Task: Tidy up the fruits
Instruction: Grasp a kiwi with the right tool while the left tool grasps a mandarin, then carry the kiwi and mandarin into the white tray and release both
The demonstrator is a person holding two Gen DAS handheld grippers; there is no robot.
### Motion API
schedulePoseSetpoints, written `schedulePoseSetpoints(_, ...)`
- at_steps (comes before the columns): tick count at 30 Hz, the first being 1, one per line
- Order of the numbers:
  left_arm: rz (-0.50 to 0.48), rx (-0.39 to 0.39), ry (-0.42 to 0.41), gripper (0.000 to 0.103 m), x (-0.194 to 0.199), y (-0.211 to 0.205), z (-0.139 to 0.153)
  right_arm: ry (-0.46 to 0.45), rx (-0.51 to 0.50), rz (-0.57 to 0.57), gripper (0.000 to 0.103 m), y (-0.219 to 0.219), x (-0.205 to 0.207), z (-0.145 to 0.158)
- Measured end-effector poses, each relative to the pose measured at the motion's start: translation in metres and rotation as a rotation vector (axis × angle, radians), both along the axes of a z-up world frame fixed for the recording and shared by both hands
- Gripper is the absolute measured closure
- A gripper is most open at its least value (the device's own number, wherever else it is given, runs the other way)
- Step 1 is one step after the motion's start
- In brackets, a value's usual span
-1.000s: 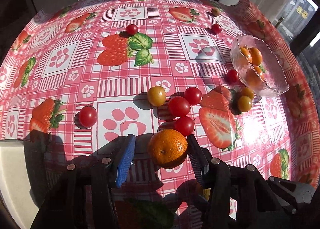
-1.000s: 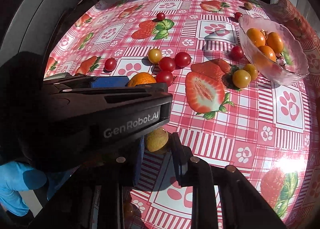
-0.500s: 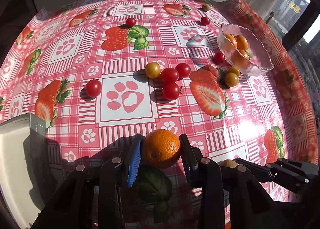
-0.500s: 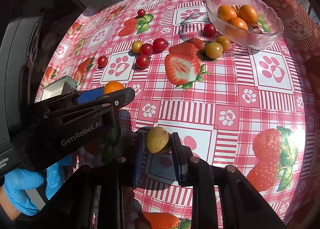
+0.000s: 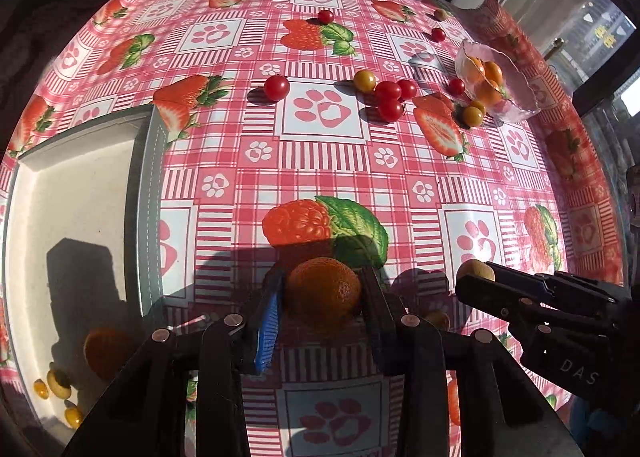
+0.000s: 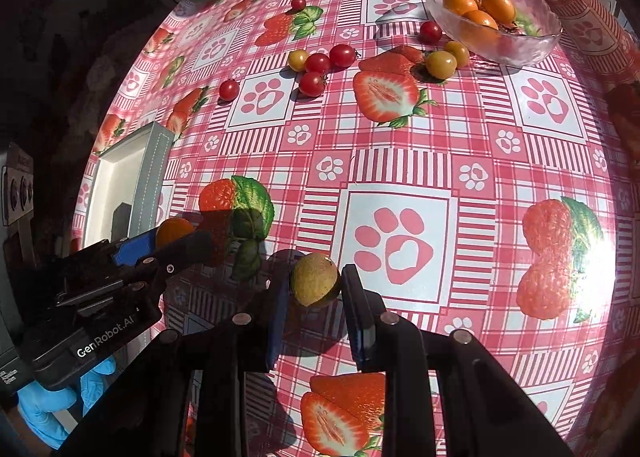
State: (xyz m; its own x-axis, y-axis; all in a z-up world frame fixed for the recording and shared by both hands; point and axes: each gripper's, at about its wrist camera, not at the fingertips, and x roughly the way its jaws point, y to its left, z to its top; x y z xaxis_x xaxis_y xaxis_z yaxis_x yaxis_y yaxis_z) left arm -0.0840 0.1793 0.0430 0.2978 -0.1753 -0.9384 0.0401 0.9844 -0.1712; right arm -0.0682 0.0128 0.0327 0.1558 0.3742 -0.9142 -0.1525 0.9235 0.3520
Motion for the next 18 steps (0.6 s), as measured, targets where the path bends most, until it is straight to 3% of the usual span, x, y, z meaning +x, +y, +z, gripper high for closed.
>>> schedulePoseSetpoints(18,0.142,-0.005,-0.072,0.064,-0.035,0.085,0.038,-0.022,0.000,0.129,0.073,0.077,-0.012,0.026)
